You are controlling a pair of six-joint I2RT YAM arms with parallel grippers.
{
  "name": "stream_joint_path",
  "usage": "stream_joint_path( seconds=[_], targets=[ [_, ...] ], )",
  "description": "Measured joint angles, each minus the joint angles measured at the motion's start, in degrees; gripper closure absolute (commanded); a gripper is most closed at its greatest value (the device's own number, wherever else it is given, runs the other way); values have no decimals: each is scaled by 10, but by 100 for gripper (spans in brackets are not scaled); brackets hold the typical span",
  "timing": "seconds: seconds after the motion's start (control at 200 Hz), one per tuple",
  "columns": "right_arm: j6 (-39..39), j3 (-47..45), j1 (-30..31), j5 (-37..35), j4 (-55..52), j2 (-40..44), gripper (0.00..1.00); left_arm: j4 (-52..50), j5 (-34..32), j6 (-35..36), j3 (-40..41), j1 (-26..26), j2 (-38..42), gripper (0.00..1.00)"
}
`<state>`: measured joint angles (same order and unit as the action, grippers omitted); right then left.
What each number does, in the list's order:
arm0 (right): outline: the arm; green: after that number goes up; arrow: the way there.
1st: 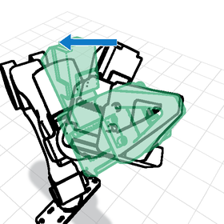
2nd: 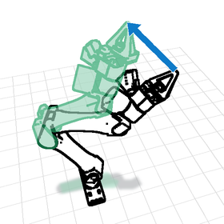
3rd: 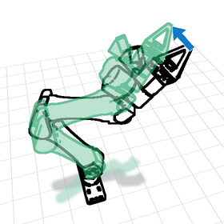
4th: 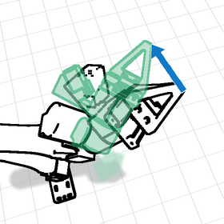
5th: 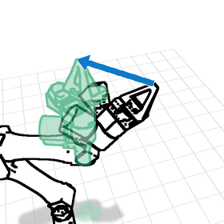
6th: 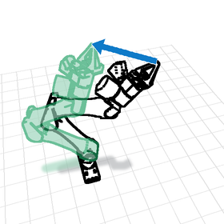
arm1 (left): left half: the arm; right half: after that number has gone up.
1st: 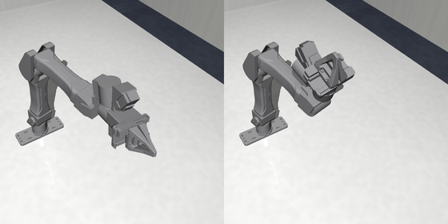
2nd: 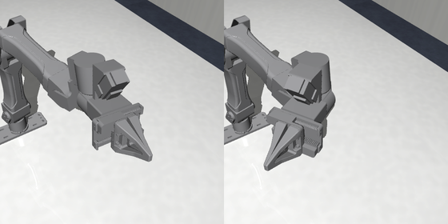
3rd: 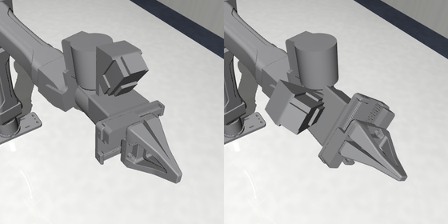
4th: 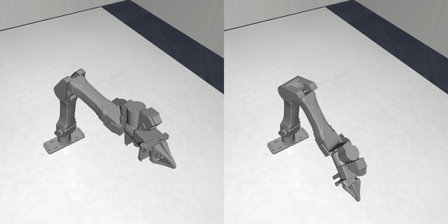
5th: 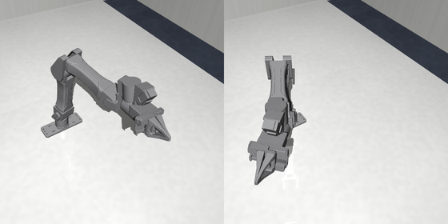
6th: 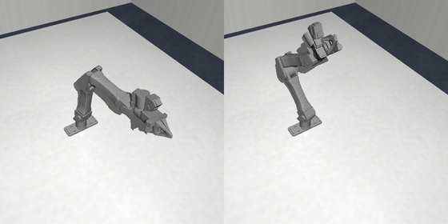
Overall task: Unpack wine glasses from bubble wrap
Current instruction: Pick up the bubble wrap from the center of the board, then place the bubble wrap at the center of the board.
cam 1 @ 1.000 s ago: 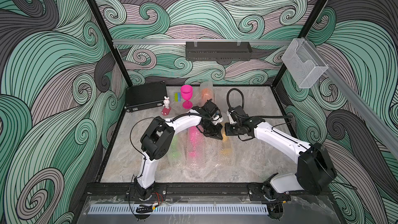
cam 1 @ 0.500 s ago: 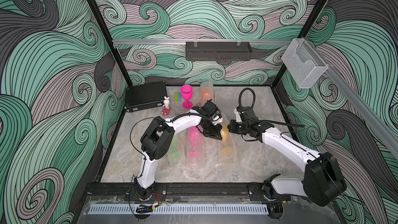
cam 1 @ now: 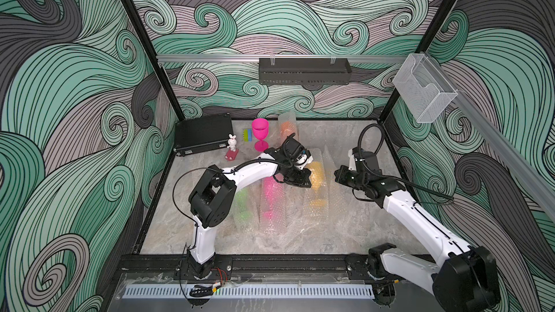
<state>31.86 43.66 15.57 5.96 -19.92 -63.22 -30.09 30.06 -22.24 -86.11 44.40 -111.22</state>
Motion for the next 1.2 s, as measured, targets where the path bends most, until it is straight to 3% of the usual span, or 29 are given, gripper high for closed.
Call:
stream_joint_path(
  seconds=[0.35,0.606,0.856,1.201],
  targets=[
    [-14,-1,-54,0,-1,18,88,37,-45,18,-46,40,-16,100],
    [-29,9,-99,0,20,-40,88,48,-90,45,-154,30,-87,100],
    [-34,16,-120,1,43,-64,88,51,-92,50,-196,17,-149,100],
    [-52,16,-121,8,61,-122,61,52,-66,27,-144,-34,-149,97]
  ],
)
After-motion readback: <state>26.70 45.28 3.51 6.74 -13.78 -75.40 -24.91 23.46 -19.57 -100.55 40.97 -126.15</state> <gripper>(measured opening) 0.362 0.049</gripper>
